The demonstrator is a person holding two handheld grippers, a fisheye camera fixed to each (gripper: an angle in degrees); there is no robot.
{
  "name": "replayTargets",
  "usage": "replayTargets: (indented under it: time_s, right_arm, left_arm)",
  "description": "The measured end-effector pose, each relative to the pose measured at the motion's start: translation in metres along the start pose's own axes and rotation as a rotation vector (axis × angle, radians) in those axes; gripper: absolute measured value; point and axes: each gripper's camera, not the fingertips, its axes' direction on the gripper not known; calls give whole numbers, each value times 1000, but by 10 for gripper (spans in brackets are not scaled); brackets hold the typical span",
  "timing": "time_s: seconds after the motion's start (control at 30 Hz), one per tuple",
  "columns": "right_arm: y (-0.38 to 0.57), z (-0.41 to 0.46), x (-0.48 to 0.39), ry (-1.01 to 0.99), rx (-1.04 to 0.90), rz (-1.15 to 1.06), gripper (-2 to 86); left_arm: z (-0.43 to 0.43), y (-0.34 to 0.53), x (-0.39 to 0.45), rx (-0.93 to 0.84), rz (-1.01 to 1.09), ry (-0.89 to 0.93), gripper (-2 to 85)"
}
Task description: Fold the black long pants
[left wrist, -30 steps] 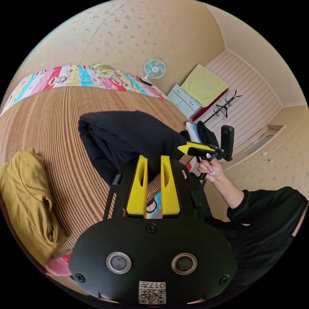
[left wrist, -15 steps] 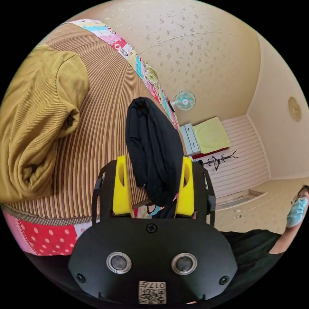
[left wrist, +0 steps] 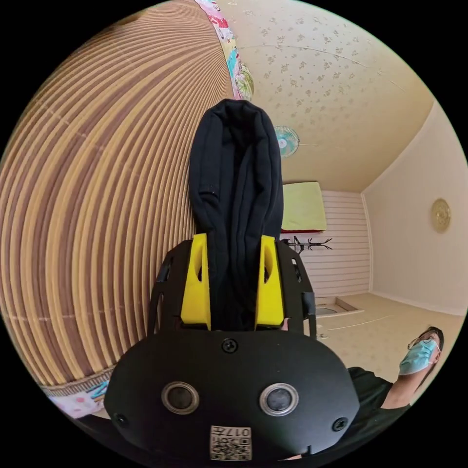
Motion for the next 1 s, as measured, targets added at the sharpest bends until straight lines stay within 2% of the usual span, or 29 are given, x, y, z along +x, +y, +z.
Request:
replayTargets:
  time_s: [0.17,0.3,0.5,0.6,0.67,0.8,0.87,0.97,1.0]
  right_arm:
    - [20,-64,41,98,135,76,161]
    - [42,-137,67,302,322,199,159]
    - [86,-197,42,709,588,315,159]
    - [99,-186,18,789,672,242,133]
    - [100,-168,11,801,681,200,127]
    - [81,-105,29,738,466,183,131]
    - [87,-89,26,744,500,198,132]
    - [93,-64,11,714,522,143,118]
    - [92,-52,5,712,508,121,106]
  left_arm:
    - [103,-13,10,-144,-24,65,148]
    - [221,-24,32,-254,-43,128,150]
    - [377,-30,74,-422,-25,110,158]
    - [432,-31,89,-591,29,95,163]
    - [430,-31,92,-614,74,82,166]
    - [379,-6,72,-698,199,100,133]
    - [329,16,63,-651,272,51,116]
    - [227,56,55,-484,349,-102,112]
    - [185,69,56,-407,372,-209,111]
